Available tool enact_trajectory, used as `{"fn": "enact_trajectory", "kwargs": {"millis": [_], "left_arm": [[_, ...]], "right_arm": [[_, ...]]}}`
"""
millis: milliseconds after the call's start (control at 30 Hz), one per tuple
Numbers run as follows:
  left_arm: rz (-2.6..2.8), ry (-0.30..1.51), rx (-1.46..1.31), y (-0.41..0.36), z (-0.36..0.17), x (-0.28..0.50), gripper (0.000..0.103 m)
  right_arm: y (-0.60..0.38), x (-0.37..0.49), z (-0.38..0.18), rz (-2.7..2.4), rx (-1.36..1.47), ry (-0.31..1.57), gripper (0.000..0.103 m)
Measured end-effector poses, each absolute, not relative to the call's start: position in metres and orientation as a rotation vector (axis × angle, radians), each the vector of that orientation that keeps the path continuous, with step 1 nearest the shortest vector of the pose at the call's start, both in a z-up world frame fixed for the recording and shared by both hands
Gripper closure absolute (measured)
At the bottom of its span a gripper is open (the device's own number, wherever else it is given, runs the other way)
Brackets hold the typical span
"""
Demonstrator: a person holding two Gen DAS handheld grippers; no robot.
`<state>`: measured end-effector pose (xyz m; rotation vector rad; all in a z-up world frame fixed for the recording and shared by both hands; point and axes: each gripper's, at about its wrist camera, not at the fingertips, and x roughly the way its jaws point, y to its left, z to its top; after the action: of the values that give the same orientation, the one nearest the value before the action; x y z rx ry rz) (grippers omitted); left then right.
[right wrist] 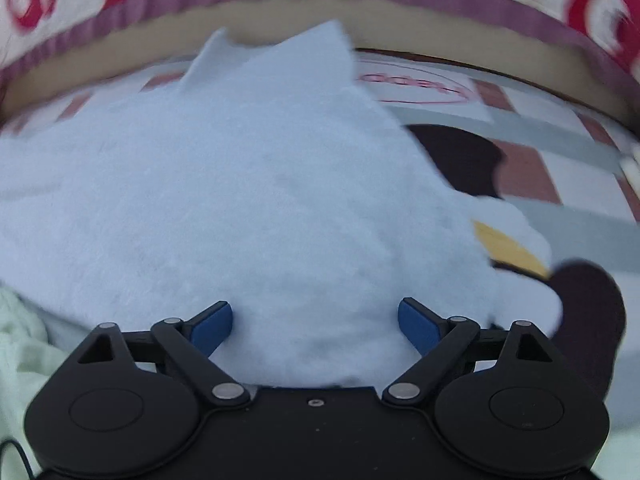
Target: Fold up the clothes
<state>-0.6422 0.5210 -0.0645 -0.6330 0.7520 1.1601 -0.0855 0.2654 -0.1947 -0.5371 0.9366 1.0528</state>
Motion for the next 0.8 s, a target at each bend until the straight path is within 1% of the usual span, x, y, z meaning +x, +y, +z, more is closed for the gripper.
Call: {"fn": "enact_trajectory", "kwargs": {"millis": [100,133,167,200,267,367,467,533,567,667,700,733,800], "left_arm": [[1.009,0.669,-0.664,0.533,-0.046,-0.589,0.095],[0.961,0.669,-0.671,0.539,-0.044,-0.564,0.094],[0.913,0.669,-0.676,0.545,-0.042,-0.538,0.092],[0.868,0.68,-0.669,0.549,-0.043,-0.51,0.086],[0.787,0.711,-0.669,0.555,-0.049,-0.456,0.081],[0.681,0.73,-0.698,0.559,-0.071,-0.403,0.08],[0.705,0.769,-0.755,0.562,-0.103,-0.393,0.08],[0.717,0.781,-0.754,0.562,-0.115,-0.402,0.085],[0.713,0.756,-0.763,0.564,-0.115,-0.41,0.083],[0.842,0.776,-0.689,0.56,-0.11,-0.431,0.086],[0.861,0.788,-0.672,0.562,-0.11,-0.436,0.095],[0.882,0.801,-0.655,0.563,-0.111,-0.441,0.098],[0.996,0.839,-0.585,0.567,-0.109,-0.447,0.1]], "right_arm": [[0.281,-0.088,-0.179,1.092,-0.53,0.871,0.014],[0.287,-0.089,-0.174,1.106,-0.528,0.846,0.014],[0.293,-0.09,-0.168,1.121,-0.527,0.822,0.014],[0.304,-0.087,-0.164,1.151,-0.514,0.819,0.014],[0.331,-0.079,-0.162,1.209,-0.492,0.835,0.014],[0.374,-0.068,-0.164,1.259,-0.49,0.846,0.015],[0.408,-0.064,-0.173,1.318,-0.473,0.883,0.015],[0.426,-0.061,-0.182,1.339,-0.474,0.906,0.015],[0.433,-0.059,-0.188,1.325,-0.49,0.909,0.015],[0.441,-0.047,-0.201,1.274,-0.511,0.881,0.015],[0.441,-0.039,-0.203,1.256,-0.505,0.871,0.015],[0.441,-0.031,-0.205,1.239,-0.499,0.863,0.016],[0.44,-0.016,-0.209,1.205,-0.505,0.834,0.017]]}}
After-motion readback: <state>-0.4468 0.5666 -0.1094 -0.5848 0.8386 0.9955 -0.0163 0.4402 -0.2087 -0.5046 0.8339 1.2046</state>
